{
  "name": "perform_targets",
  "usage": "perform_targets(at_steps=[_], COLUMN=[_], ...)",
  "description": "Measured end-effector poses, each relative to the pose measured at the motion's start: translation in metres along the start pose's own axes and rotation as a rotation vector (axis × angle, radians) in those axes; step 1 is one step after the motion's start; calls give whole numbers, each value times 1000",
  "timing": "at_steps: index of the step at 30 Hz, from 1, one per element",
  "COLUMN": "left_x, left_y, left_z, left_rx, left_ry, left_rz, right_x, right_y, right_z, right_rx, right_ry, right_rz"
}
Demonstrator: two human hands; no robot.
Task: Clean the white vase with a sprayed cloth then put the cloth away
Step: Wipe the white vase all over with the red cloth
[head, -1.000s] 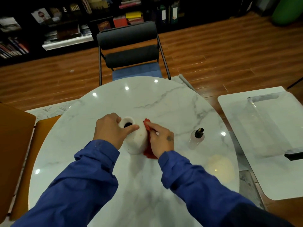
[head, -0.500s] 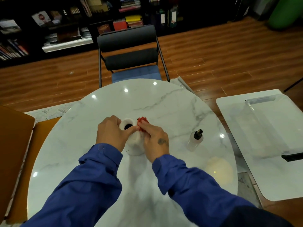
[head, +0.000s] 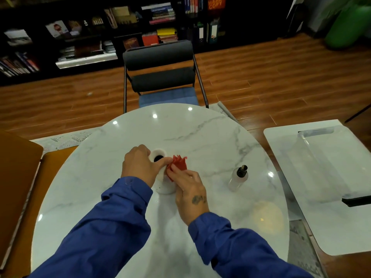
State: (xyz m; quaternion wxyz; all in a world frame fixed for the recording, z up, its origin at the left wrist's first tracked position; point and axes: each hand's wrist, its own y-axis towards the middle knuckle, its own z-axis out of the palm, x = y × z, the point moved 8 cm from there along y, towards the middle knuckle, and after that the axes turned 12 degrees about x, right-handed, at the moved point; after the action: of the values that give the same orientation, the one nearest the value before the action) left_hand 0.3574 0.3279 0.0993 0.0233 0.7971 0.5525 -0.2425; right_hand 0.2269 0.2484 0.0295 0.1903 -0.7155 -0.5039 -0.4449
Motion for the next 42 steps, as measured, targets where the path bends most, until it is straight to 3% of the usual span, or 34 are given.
perform_targets(at_steps=[3,7,11,15,18,21,27,31,35,39,42], left_x=[-1,-1,0,1,1,2,1,1,1,0,1], left_y=[-1,-2,-1,-1,-2,0,-2,-3,-2,-2,-2], left_z=[-1,-2,-2,-1,-1,-1,-2,-2,-1,-1,-1], left_rx=[2,6,13,11,2,3,0,-10,-1,6,9], left_ry=[27,21,5,-3,3,8,-36,-36,-31,-33,-38], left_rz=[-8,-17,-18,-11,-9,-22,-15,-1,7,0,0], right_x=[-3,-12,-11,-9,-23,-42,-73,-78,-91,-86,-83], right_y=[-1,28,-4,-30,-1,38,30,-10,15,46,35], right_z=[-1,-8,1,7,2,-2,-2,15,9,3,5], right_rx=[11,42,51,-44,-68,17,219,255,202,217,259], right_ry=[30,320,178,184,346,559,435,342,335,424,295], right_rz=[9,187,106,35,165,377,609,674,785,795,764])
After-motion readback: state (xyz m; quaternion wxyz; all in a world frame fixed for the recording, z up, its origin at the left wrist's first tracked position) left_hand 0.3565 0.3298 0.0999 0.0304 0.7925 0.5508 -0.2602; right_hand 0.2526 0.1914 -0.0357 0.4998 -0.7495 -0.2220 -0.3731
